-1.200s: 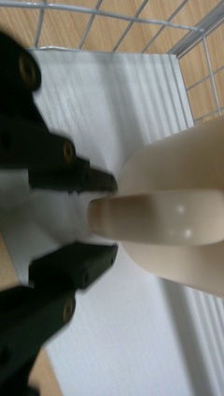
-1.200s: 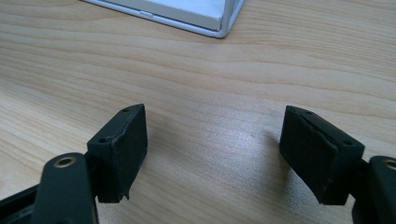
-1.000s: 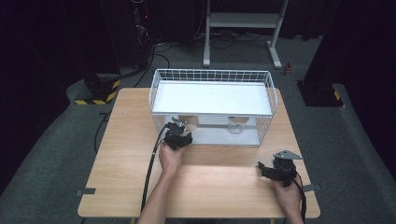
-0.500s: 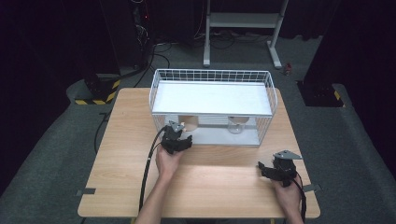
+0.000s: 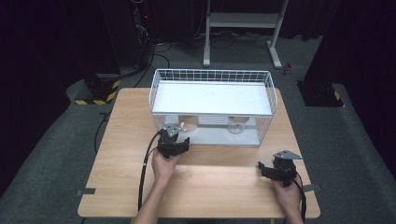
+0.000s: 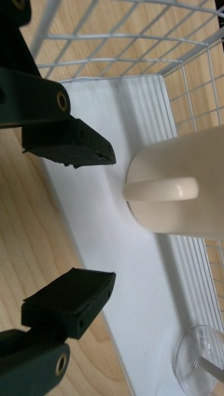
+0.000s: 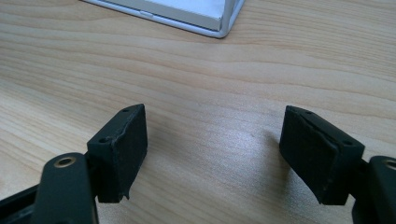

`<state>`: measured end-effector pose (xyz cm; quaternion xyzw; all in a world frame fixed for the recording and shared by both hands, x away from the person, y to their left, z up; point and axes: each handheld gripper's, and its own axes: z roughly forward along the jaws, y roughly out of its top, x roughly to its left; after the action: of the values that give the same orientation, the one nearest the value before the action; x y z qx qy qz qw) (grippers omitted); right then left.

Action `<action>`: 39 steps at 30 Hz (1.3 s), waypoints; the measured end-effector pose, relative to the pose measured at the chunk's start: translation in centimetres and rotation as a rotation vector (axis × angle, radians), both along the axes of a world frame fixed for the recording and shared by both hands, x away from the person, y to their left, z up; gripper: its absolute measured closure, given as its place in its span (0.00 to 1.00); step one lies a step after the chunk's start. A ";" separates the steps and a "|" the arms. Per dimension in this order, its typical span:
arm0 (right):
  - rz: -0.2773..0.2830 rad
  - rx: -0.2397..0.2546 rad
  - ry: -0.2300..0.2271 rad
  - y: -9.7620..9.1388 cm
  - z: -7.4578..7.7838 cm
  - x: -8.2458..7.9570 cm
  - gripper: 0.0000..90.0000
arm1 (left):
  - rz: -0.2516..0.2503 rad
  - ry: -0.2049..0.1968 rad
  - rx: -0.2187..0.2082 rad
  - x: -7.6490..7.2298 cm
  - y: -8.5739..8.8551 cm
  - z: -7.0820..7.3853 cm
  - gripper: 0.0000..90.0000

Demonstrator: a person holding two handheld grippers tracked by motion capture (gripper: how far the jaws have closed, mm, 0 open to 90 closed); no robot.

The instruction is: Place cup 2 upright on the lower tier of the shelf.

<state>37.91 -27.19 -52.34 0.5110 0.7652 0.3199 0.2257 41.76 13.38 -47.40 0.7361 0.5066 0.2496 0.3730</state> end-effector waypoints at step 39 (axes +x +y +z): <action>0.001 0.000 0.000 0.0 0.0 0.0 0.26 | -0.014 -0.046 -0.071 -4.7 2.7 1.2 0.35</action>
<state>37.90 -27.19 -52.34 0.5107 0.7655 0.3198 0.2257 37.10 16.12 -46.21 0.7201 0.5014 0.2455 0.4122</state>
